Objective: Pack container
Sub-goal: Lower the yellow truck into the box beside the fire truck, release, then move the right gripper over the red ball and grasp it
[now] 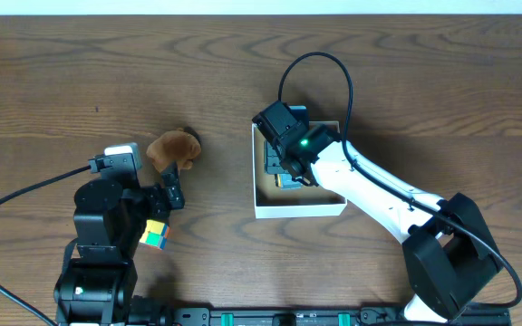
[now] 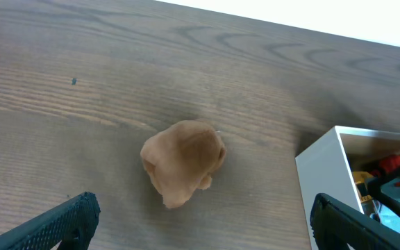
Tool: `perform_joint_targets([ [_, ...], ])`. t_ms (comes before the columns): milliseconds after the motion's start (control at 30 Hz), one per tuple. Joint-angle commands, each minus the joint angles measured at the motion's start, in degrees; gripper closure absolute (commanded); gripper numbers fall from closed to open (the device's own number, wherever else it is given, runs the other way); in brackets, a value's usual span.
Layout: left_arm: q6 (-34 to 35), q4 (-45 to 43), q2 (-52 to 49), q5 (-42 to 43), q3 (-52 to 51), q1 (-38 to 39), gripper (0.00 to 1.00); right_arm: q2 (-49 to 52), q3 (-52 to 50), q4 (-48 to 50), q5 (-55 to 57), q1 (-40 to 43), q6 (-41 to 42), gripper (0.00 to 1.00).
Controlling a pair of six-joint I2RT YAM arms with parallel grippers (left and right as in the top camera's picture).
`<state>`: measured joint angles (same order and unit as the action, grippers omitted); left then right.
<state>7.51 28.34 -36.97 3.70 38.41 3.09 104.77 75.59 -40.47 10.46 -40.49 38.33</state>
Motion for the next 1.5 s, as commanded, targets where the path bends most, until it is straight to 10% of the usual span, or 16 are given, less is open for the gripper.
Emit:
perform_joint_targets([
  [0, 0.09, -0.07, 0.00, 0.15, 1.31, -0.24, 0.02, 0.02, 0.48, 0.63, 2.69, -0.28, -1.46, 0.35],
  [467, 0.09, -0.15, 0.00, 0.13, 1.31, -0.24, 0.02, -19.65, 1.68, -1.53, 5.62, 0.94, -14.62, 0.18],
  [767, 0.09, -0.11, 0.00, 0.13, 1.31, -0.24, 0.02, -38.56, 1.66, -22.25, 5.57, 21.03, 4.94, 0.01],
  [1033, 0.09, -0.13, 0.00, 0.13, 1.31, -0.24, 0.02, -37.24, -1.86, -38.29, 1.05, 32.70, 5.55, 0.01],
  [1467, 0.11, -0.09, 0.00, 0.15, 1.31, -0.24, 0.02, -32.20, -23.87, -24.22, -5.55, 32.65, 5.53, 0.01],
])
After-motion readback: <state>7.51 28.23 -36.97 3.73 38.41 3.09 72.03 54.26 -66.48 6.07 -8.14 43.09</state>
